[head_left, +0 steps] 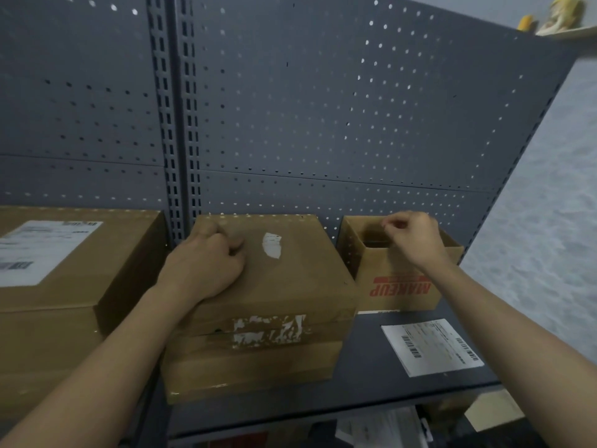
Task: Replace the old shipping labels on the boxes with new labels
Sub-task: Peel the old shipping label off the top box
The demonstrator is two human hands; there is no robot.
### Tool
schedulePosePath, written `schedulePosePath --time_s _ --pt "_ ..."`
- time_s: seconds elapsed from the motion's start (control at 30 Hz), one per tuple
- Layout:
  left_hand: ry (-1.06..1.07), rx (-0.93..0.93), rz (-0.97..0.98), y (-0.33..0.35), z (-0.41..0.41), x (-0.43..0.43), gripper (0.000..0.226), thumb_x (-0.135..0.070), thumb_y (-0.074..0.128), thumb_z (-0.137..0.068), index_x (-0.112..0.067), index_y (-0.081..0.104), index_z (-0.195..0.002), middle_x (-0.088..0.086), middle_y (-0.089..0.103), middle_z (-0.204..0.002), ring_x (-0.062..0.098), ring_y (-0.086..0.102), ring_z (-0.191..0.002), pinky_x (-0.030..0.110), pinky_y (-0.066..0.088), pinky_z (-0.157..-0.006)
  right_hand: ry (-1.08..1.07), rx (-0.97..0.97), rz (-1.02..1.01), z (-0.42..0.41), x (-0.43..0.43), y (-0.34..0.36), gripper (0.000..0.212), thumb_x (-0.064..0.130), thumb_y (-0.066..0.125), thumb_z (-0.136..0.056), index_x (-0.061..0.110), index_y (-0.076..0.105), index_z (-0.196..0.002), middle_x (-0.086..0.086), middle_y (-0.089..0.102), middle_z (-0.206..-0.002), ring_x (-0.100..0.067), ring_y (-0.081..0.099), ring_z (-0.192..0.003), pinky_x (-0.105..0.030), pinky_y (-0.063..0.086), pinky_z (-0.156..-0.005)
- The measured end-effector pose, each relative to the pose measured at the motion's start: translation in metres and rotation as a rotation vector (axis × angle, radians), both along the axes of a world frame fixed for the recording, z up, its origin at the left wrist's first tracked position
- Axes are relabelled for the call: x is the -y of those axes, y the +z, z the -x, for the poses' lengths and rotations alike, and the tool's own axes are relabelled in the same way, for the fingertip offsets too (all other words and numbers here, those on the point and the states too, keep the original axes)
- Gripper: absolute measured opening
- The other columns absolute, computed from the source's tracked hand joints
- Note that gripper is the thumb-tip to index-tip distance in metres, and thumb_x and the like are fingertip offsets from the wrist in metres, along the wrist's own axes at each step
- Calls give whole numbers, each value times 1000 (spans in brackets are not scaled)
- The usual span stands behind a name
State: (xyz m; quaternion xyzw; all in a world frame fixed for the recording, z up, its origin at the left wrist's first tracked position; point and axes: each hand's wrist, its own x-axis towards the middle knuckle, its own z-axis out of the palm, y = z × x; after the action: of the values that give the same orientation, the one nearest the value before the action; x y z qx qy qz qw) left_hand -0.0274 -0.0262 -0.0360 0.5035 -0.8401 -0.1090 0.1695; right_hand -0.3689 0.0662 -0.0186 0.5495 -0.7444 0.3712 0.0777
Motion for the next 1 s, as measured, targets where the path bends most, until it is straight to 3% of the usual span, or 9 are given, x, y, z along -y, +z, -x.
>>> schedulePosePath --time_s 0.13,0.23,0.33,0.4,0.53,0.73,1.0 --pt "12 13 -8 0 1 0 47 -51 40 -98 -38 48 -143 -1 39 -143 27 47 -128 45 44 -103 165 -34 -7 -23 -2 8 17 20 65 -93 18 73 -107 6 66 -99 -2 60 -89 -18 48 -82" --pt "14 27 4 0 2 -1 46 -49 39 -99 -37 49 -142 0 38 -144 27 46 -129 45 44 -103 396 -179 -120 -64 0 16 15 24 67 -91 21 75 -105 14 64 -91 2 58 -84 -14 43 -78" --pt "9 33 13 0 2 -1 45 -47 40 -99 -35 51 -141 0 39 -142 28 47 -127 44 44 -102 566 -342 -231 -107 10 19 20 30 63 -94 24 73 -110 17 64 -99 6 54 -85 -10 39 -81" --pt "19 22 7 -1 1 -1 47 -50 40 -98 -34 53 -139 -1 40 -140 28 49 -125 45 45 -101 626 -407 -307 -123 21 19 23 32 60 -96 22 72 -113 12 66 -107 1 56 -92 -17 43 -87" --pt "30 12 6 -4 0 0 53 -52 39 -97 -24 57 -138 -3 42 -139 26 50 -122 46 45 -101 648 -461 -377 -127 32 24 25 32 60 -96 20 73 -114 7 69 -112 -6 60 -102 -29 48 -96" --pt "31 -6 31 -2 0 -1 48 -47 43 -97 -22 60 -134 -1 44 -139 25 49 -123 44 43 -102 696 -676 -404 -134 43 30 24 30 56 -98 18 75 -108 3 72 -109 -16 63 -101 -39 50 -91" --pt "22 -5 38 -1 0 -2 45 -46 43 -97 -24 62 -131 2 45 -138 28 49 -123 45 43 -101 649 -843 -465 -144 52 36 25 33 53 -99 22 75 -103 2 72 -95 -19 62 -88 -37 51 -80"
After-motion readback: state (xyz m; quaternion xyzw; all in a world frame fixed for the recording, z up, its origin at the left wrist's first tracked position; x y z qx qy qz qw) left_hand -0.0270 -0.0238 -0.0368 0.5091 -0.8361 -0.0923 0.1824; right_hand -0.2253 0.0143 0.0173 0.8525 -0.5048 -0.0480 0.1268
